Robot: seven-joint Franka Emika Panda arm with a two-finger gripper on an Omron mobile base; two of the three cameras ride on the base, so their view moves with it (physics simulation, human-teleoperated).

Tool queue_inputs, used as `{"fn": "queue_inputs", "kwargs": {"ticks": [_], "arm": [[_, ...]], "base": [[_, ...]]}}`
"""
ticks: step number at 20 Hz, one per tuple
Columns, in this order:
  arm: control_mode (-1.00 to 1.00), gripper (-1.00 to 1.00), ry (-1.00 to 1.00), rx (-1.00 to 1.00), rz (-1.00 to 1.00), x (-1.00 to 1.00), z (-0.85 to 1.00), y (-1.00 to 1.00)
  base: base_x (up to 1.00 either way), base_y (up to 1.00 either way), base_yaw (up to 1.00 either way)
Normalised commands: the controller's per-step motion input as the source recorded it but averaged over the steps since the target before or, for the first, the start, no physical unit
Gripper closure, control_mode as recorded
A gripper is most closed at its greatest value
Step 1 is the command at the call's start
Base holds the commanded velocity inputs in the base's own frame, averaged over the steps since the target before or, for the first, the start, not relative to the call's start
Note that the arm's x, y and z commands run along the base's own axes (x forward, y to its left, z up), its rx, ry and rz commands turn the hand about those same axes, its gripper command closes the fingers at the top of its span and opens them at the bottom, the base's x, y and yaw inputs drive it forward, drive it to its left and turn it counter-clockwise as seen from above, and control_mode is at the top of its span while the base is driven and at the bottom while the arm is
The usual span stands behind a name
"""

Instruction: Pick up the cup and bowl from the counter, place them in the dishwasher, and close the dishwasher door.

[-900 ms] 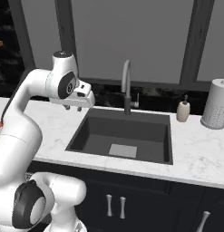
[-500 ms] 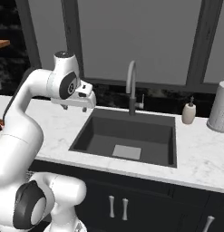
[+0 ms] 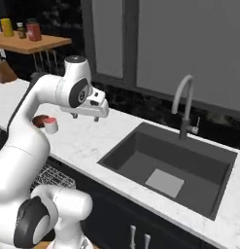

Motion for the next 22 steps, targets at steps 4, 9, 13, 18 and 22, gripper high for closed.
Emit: {"fn": "queue_inputs", "kwargs": {"ticks": [4,9,13,18,22], "arm": [[1.0,-1.0,0.0,0.0,0.0,0.0,0.0,0.0],[1.0,-1.0,0.0,0.0,0.0,0.0,0.0,0.0],[1.0,-1.0,0.0,0.0,0.0,0.0,0.0,0.0],[1.0,-1.0,0.0,0.0,0.0,0.0,0.0,0.0],[1.0,-1.0,0.0,0.0,0.0,0.0,0.0,0.0]], "base": [[-0.22,-0.26,0.71],[-0.02,-0.07,0.56],[0.0,0.0,0.44],[0.0,-0.02,0.34],[0.07,-0.02,0.27]]}}
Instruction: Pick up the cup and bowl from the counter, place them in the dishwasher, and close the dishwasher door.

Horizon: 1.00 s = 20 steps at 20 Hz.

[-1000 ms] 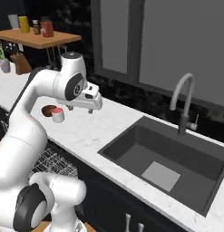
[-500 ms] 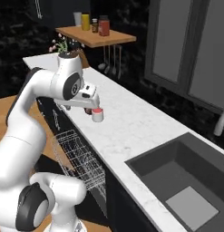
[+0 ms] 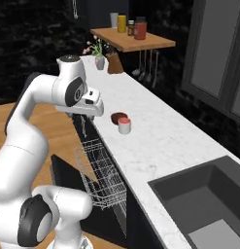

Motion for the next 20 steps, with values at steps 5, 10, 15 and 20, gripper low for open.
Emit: {"fn": "queue_inputs", "kwargs": {"ticks": [5,10,15,20], "arm": [[1.0,-1.0,0.0,0.0,0.0,0.0,0.0,0.0],[1.0,-1.0,0.0,0.0,0.0,0.0,0.0,0.0],[1.0,-1.0,0.0,0.0,0.0,0.0,0.0,0.0],[-1.0,-1.0,0.0,0.02,0.11,0.11,-0.07,-0.36]], "base": [[0.22,-0.21,0.27],[0.25,-0.42,0.23],[0.21,-0.43,0.2],[0.05,-0.21,0.07]]}}
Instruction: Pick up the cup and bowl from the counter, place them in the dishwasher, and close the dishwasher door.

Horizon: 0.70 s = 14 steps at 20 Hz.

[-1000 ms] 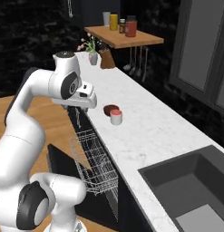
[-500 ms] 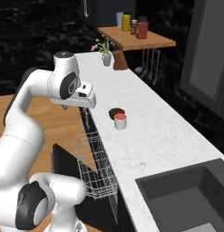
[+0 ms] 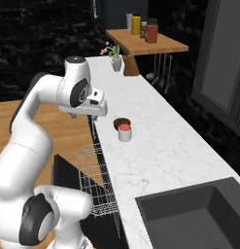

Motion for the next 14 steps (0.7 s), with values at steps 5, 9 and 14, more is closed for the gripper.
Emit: {"fn": "queue_inputs", "kwargs": {"ticks": [5,9,14], "arm": [[-1.0,-1.0,0.0,0.02,0.15,0.53,-0.2,-0.58],[-1.0,-1.0,0.02,-0.01,0.09,0.91,-0.45,-0.13],[-1.0,-1.0,0.0,-0.09,0.03,0.79,-0.53,0.02]], "base": [[0.0,0.0,0.0],[0.0,0.0,0.0],[0.0,0.0,0.0]]}}
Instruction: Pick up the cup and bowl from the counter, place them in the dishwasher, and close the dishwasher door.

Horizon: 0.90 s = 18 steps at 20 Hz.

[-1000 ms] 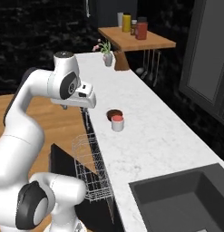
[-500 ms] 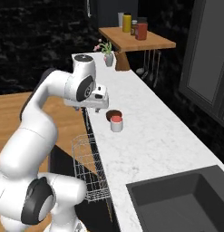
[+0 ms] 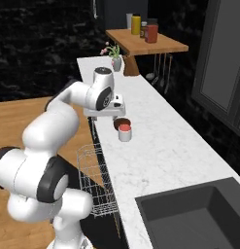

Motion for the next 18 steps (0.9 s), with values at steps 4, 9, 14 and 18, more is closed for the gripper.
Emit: {"fn": "queue_inputs", "kwargs": {"ticks": [4,9,14,18], "arm": [[-1.0,-1.0,0.01,-0.12,0.0,0.62,-0.57,0.14],[-1.0,-1.0,0.04,-0.08,0.0,0.47,-0.54,0.02],[-1.0,-1.0,0.0,-0.03,0.0,0.38,-0.46,0.0],[-1.0,-1.0,0.0,-0.01,0.0,0.4,-0.38,0.0]], "base": [[0.0,0.0,0.0],[0.0,0.0,0.0],[0.0,0.0,0.0],[0.0,0.0,0.0]]}}
